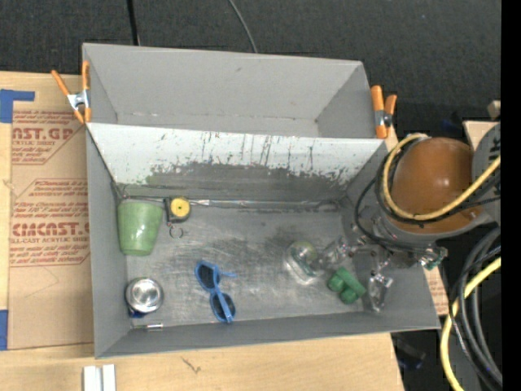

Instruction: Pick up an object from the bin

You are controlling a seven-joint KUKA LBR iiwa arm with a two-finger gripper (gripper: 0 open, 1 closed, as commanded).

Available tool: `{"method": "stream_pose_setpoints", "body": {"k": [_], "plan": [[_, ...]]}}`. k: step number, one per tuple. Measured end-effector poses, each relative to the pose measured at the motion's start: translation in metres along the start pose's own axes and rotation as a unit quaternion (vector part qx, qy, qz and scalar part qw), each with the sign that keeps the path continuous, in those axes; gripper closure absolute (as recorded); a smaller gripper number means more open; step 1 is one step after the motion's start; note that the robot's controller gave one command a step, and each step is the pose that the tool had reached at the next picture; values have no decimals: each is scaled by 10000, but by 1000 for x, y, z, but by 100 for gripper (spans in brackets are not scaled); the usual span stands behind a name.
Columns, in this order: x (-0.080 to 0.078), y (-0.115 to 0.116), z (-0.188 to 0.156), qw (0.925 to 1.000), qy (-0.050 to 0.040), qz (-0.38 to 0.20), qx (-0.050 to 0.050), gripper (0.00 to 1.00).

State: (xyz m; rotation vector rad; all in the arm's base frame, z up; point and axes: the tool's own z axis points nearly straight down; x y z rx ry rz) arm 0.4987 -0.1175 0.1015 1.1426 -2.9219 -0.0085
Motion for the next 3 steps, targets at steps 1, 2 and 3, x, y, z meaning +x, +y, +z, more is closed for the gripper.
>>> {"method": "stream_pose_setpoints", "body": {"k": [1, 2, 3], "plan": [[18, -2, 28, 9830, -86, -1832, -35, 0], [12, 0, 27, 9826, -138, -1850, -21, 100], [-22, -25, 29, 9611, -101, -2756, -118, 100]]}}
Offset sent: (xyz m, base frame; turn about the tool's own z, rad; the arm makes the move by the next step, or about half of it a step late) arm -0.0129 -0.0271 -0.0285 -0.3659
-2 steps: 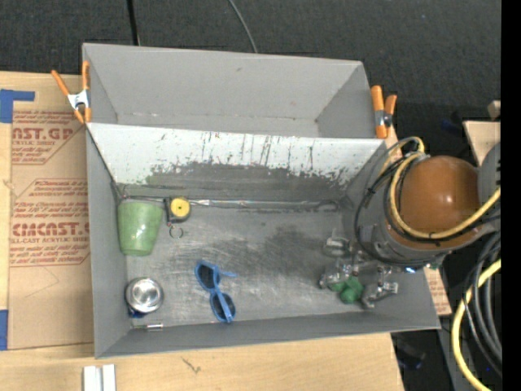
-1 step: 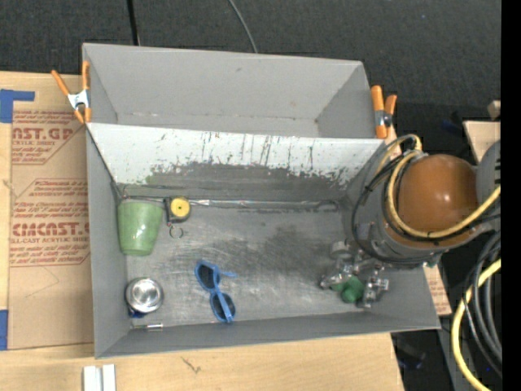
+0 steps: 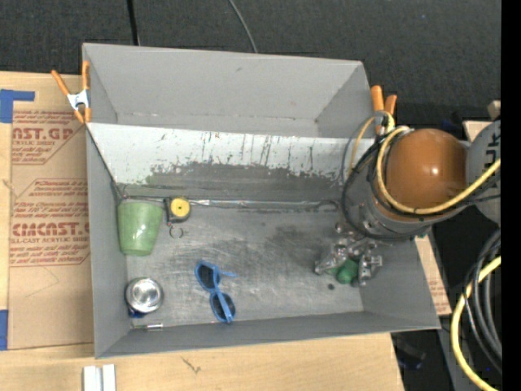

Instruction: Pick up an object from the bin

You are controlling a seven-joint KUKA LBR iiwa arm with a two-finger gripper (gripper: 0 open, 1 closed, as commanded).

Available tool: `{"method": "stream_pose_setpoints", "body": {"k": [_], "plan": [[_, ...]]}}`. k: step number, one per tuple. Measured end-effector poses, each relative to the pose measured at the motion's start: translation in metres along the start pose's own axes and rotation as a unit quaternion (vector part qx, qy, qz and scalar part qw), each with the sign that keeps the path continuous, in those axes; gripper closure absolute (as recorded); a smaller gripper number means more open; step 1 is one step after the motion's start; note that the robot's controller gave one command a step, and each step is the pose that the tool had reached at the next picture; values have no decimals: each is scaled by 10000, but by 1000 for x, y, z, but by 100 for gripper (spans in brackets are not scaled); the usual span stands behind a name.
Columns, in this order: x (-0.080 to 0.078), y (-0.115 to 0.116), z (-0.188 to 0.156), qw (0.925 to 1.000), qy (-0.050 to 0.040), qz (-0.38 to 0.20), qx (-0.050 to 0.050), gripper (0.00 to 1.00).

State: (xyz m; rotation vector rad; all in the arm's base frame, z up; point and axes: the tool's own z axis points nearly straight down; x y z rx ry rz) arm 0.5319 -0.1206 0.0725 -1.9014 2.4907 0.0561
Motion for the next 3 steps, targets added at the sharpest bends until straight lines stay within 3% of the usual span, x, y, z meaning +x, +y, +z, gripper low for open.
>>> {"method": "stream_pose_setpoints", "body": {"k": [1, 2, 3], "plan": [[-18, 20, -125, 9995, 126, -245, 154, 100], [-16, 21, -120, 9996, 123, -232, 117, 0], [-44, -4, -6, 9997, 120, -172, 82, 0]]}}
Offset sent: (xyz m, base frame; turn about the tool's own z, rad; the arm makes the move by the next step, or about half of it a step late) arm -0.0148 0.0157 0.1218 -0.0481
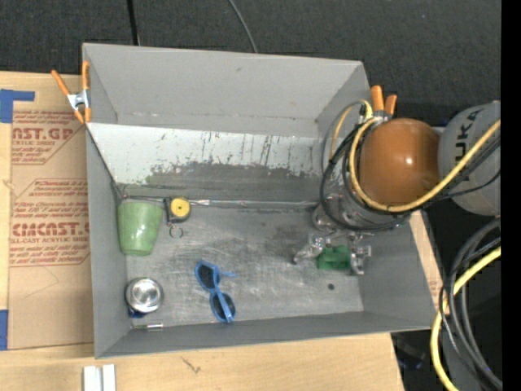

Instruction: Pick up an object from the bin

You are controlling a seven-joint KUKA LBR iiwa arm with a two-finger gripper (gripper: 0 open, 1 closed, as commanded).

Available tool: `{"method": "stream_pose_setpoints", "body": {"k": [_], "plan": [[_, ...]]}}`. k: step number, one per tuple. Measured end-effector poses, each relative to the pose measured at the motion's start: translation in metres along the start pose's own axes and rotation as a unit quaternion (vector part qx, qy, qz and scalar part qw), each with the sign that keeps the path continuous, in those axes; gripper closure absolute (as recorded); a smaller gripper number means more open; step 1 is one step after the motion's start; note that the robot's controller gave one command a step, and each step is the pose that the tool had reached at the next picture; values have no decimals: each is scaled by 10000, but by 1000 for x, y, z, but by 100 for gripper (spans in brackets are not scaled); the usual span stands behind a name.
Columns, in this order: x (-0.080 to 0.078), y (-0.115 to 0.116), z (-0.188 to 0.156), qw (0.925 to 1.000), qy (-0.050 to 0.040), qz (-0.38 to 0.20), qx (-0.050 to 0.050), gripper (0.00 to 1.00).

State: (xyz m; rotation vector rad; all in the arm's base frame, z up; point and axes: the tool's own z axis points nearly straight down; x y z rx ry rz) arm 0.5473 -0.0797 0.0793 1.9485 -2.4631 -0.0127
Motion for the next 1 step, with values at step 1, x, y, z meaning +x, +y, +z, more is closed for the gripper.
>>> {"method": "stream_pose_setpoints", "body": {"k": [1], "plan": [[28, -17, 7, 9886, -80, -1504, 6, 0]]}}
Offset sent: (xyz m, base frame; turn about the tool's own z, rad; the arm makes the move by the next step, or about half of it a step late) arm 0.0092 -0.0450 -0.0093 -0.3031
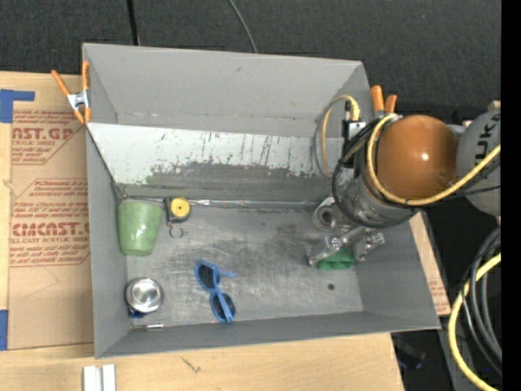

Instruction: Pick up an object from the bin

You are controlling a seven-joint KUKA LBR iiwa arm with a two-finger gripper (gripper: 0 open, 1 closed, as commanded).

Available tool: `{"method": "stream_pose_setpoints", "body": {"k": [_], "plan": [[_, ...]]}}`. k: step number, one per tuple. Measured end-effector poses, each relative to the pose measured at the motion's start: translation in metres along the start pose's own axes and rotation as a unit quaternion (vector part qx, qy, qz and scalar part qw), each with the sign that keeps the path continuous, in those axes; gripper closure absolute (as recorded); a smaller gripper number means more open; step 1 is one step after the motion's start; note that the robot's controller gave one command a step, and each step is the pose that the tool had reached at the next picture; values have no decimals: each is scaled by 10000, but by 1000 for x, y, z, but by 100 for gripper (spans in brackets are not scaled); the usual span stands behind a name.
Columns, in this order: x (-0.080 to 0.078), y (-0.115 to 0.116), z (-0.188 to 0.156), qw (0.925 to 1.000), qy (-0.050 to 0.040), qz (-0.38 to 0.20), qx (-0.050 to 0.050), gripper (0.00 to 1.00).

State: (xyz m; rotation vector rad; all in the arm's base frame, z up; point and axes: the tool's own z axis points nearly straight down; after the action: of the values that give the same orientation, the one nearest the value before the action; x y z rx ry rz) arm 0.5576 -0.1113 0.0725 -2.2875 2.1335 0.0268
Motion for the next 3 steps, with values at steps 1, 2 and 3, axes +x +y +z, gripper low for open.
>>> {"method": "stream_pose_setpoints", "body": {"k": [1, 2, 3], "plan": [[-8, 6, -1, 9994, 64, 326, 89, 0], [-12, 6, -2, 9994, 32, 331, 78, 100], [-13, -2, -36, 9966, 96, -814, 12, 100]]}}
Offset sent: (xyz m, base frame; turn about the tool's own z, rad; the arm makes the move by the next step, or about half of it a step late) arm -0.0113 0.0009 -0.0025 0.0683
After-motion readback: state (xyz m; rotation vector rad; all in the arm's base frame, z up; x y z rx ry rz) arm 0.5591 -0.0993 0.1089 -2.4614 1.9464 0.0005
